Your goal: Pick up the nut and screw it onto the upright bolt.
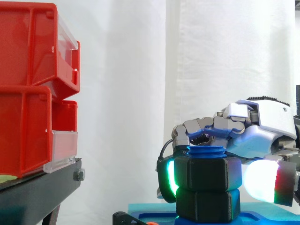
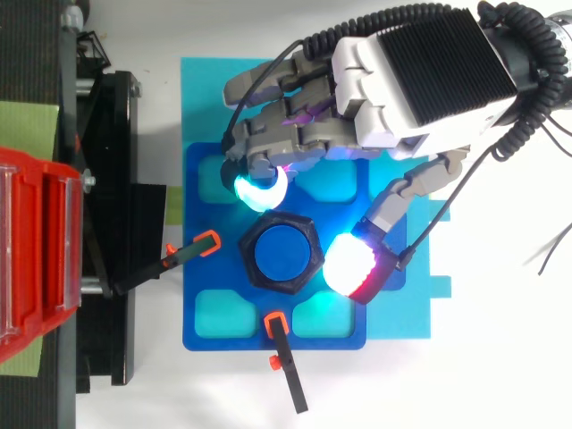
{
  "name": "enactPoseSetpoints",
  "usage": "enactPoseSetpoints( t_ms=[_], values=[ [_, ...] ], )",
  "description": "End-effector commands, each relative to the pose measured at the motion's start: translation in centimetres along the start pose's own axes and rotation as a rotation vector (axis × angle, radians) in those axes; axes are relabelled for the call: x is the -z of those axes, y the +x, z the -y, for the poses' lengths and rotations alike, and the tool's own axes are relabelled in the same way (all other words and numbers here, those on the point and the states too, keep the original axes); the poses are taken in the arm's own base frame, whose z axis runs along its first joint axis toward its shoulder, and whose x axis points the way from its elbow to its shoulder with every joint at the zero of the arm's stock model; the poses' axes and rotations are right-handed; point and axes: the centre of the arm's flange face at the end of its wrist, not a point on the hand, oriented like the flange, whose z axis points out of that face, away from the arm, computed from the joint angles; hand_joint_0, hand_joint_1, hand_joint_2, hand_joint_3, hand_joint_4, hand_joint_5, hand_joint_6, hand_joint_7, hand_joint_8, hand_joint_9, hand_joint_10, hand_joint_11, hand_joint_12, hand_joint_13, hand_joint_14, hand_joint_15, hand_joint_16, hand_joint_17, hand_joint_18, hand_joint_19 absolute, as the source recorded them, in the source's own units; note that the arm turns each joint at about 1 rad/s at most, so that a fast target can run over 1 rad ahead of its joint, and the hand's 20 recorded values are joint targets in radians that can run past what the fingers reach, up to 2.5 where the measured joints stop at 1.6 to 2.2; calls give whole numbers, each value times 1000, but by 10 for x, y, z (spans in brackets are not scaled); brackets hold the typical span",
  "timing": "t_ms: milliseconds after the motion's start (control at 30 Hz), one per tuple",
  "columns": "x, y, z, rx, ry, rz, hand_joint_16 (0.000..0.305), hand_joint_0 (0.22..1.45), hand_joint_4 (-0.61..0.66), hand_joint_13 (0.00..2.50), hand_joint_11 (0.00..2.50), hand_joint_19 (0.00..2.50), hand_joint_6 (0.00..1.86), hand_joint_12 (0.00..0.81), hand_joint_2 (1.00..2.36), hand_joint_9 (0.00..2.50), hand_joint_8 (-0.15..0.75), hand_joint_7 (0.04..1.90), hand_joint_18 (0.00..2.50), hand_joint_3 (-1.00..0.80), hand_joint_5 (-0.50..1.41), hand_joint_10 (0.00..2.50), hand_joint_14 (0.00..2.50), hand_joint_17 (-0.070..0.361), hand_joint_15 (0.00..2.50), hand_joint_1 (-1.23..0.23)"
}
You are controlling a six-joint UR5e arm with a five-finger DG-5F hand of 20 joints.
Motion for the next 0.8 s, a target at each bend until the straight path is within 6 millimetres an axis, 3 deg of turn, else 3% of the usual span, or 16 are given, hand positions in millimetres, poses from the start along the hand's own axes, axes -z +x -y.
enactPoseSetpoints(
  t_ms=[0, 333, 767],
  values=[
    [-1, 0, -1, 0, -1, 0, 36, 399, 275, 750, 125, 0, 566, 337, 1000, 1161, 304, 1313, 563, -500, 13, 4, 0, 81, 0, -659],
    [-1, 0, -1, 1, -2, 2, 28, 491, 206, 719, 141, 0, 574, 291, 1000, 1164, 266, 1303, 497, -500, 20, 4, 0, 63, 0, -676],
    [-2, 2, -2, -1, -4, -2, 26, 507, 191, 708, 151, 0, 571, 278, 1000, 1164, 257, 1313, 481, -500, 21, 5, 0, 59, 0, -670]
  ],
)
